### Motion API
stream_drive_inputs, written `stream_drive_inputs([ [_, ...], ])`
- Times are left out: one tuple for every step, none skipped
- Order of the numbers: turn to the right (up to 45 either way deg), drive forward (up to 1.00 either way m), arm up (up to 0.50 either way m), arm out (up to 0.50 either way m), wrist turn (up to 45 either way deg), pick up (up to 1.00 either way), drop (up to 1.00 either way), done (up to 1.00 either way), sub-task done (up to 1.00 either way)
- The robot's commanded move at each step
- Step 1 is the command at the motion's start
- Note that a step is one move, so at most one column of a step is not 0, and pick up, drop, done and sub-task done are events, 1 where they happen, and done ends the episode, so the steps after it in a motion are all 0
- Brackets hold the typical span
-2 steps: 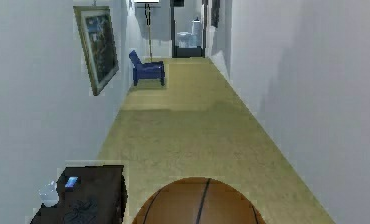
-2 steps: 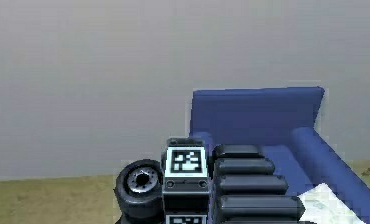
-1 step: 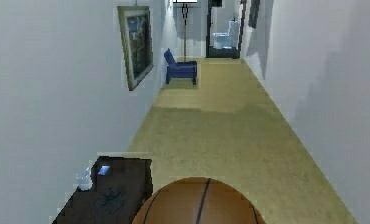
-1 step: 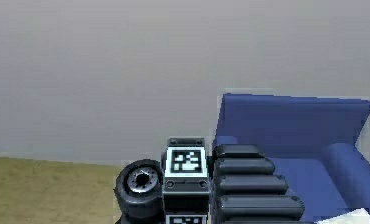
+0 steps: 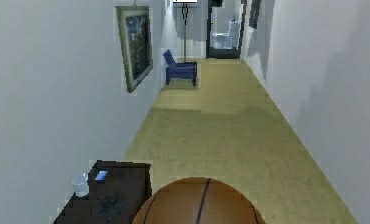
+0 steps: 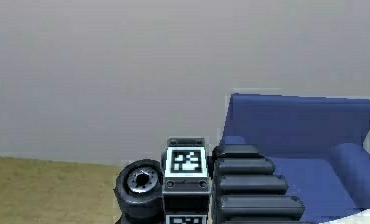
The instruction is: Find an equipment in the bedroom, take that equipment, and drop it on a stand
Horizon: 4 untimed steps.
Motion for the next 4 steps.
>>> stream_drive_inputs([
  [9.0,0.0,0.0,0.0,0.0,0.0,0.0,0.0,0.0],
  [0.0,0.55,0.0,0.0,0.0,0.0,0.0,0.0,0.0],
  [45.0,0.0,0.0,0.0,0.0,0.0,0.0,0.0,0.0],
  [30.0,0.0,0.0,0.0,0.0,0.0,0.0,0.0,0.0],
])
